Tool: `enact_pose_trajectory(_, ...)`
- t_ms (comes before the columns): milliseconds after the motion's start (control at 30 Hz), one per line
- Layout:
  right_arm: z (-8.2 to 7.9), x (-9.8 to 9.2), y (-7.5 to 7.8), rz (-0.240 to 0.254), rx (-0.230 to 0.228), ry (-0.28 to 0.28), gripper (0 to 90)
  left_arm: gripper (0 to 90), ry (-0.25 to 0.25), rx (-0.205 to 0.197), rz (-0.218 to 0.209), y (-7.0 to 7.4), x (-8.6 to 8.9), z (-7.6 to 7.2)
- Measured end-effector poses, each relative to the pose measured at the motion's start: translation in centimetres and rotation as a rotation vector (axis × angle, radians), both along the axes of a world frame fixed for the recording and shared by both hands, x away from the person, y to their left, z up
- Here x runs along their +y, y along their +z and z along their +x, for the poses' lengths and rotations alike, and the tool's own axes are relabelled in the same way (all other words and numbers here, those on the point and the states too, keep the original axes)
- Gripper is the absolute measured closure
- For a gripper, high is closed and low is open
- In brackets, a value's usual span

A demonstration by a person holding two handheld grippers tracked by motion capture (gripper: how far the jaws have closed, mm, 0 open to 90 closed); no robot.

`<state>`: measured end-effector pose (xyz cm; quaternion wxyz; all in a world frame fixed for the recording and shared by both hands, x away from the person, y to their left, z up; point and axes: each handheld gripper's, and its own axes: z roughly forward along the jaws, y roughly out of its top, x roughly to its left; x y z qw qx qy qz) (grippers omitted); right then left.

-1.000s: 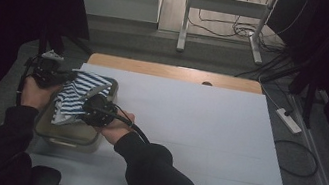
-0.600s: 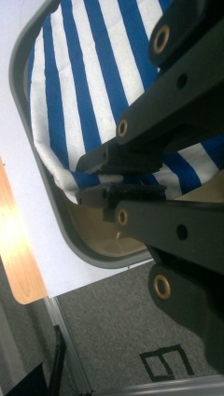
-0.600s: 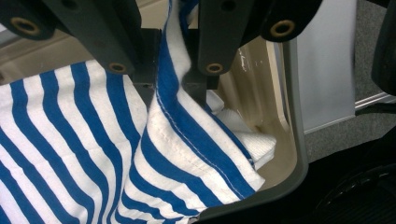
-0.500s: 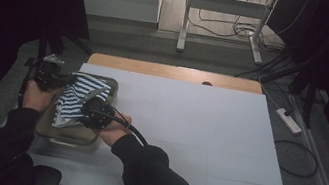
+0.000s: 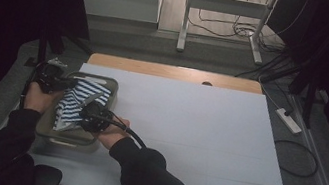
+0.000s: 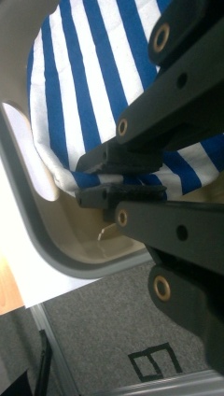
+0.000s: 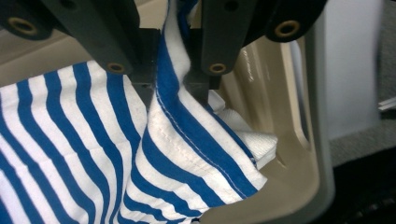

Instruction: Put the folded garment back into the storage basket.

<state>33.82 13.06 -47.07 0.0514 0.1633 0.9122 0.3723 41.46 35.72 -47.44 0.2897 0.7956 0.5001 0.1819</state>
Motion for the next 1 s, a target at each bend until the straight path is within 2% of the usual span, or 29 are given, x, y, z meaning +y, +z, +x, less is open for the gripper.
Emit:
enact_pose_trajectory(67,0.0,0.0,-0.2,-0.007,0.008,-0.003,66.8,77.2,0.011,-0.02,0.034,-0.1,-0.1,0.0)
enact_pose_trajectory(200,-0.2,-0.1,0.0,0.006,0.008,-0.008,54.7,68.4,0.016,-0.024,0.024,0.0,-0.1,0.1)
enact_pose_trajectory(300,-0.2,-0.3,0.3,0.015,0.003,-0.009,50.6,63.0,0.02,-0.027,0.026,0.1,-0.1,0.1)
enact_pose_trajectory(433,-0.2,-0.7,0.5,0.026,0.01,-0.004,46.9,58.4,0.025,-0.032,0.01,0.3,-0.2,0.0)
enact_pose_trajectory(567,-0.4,-1.3,0.7,0.047,-0.004,0.005,43.0,54.2,0.037,-0.027,-0.004,0.5,-0.3,-0.1)
enact_pose_trajectory(867,0.0,-2.5,1.6,0.092,0.021,-0.015,30.9,46.0,0.054,-0.031,-0.039,1.0,-0.5,-0.4)
enact_pose_trajectory(1000,0.2,-3.0,1.7,0.092,0.033,-0.018,26.7,42.9,0.055,-0.031,-0.051,1.2,-0.7,-0.5)
